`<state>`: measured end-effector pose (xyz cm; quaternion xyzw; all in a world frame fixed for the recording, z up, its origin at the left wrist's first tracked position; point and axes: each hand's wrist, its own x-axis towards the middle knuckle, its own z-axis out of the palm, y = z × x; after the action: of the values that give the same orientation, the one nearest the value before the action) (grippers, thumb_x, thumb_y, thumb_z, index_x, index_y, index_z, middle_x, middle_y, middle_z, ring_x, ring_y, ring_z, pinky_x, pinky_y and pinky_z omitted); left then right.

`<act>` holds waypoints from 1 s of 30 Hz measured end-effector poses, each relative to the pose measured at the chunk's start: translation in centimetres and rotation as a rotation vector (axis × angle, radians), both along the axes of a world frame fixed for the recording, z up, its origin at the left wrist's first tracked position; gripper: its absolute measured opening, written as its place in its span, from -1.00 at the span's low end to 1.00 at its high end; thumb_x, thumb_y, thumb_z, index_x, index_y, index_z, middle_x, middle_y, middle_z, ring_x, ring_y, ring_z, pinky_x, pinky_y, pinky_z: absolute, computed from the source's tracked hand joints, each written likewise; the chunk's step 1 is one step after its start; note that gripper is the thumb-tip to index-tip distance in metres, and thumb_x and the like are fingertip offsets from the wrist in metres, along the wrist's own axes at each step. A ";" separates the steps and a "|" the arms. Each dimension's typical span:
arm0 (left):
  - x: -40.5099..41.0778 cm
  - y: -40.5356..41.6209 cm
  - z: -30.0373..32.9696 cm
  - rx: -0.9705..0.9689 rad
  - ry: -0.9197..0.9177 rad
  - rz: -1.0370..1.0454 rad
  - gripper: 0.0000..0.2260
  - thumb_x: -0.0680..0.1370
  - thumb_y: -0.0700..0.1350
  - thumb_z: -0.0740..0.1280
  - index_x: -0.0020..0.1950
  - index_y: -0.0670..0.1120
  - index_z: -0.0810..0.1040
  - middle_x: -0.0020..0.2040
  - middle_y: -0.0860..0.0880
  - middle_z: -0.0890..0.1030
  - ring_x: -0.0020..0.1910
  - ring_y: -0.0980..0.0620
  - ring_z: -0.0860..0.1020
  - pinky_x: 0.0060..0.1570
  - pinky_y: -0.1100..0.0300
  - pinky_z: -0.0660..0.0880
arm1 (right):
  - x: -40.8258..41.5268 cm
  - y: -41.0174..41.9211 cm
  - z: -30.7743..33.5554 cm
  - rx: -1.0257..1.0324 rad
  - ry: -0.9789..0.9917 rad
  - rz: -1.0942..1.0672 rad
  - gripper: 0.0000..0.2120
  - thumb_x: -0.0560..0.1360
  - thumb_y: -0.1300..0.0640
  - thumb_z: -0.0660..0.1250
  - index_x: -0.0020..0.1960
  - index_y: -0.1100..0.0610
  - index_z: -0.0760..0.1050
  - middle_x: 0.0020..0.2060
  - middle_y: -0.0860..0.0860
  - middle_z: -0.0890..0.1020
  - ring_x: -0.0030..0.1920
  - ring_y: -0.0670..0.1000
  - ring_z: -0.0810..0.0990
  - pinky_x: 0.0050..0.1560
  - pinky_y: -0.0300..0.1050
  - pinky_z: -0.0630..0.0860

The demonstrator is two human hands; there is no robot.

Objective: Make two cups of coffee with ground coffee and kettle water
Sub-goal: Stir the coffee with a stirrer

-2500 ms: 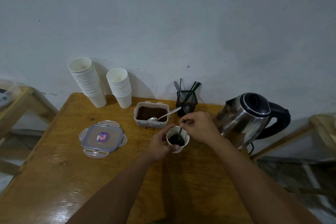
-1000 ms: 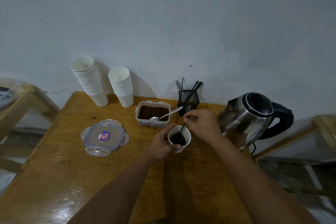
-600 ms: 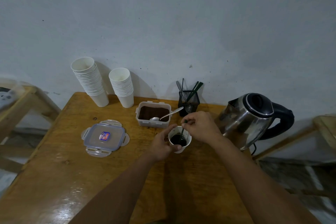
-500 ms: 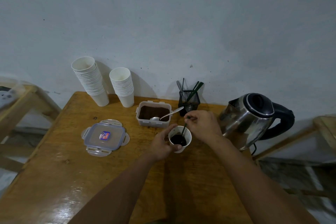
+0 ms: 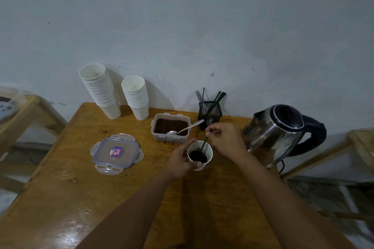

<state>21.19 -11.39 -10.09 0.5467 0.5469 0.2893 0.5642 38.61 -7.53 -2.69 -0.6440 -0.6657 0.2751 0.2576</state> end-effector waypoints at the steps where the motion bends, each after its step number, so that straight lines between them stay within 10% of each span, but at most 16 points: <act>1: 0.0 0.0 0.0 0.004 0.004 0.002 -0.30 0.41 -0.23 0.50 0.48 0.06 0.31 0.37 -0.05 0.43 0.36 -0.02 0.39 0.15 0.18 0.44 | 0.1 0.0 -0.2 0.003 0.015 -0.013 -0.88 0.51 0.15 0.44 0.03 0.06 0.68 -0.14 -0.03 0.68 -0.14 -0.06 0.65 -0.06 0.03 0.68; 30: -0.1 -0.2 0.0 0.066 0.008 -0.007 -0.30 0.39 -0.15 0.53 0.47 0.03 0.33 0.33 0.01 0.49 0.31 0.03 0.44 0.25 0.06 0.48 | 0.6 -1.0 -2.9 -0.236 -0.040 -0.013 -0.82 0.55 0.17 0.38 0.13 0.13 0.64 0.00 0.06 0.70 -0.20 -0.05 0.65 -0.14 -0.11 0.64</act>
<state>21.09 -11.58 -10.13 0.5680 0.5375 0.3028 0.5448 39.21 -8.53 -5.55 -0.6796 -0.6293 0.3371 0.1686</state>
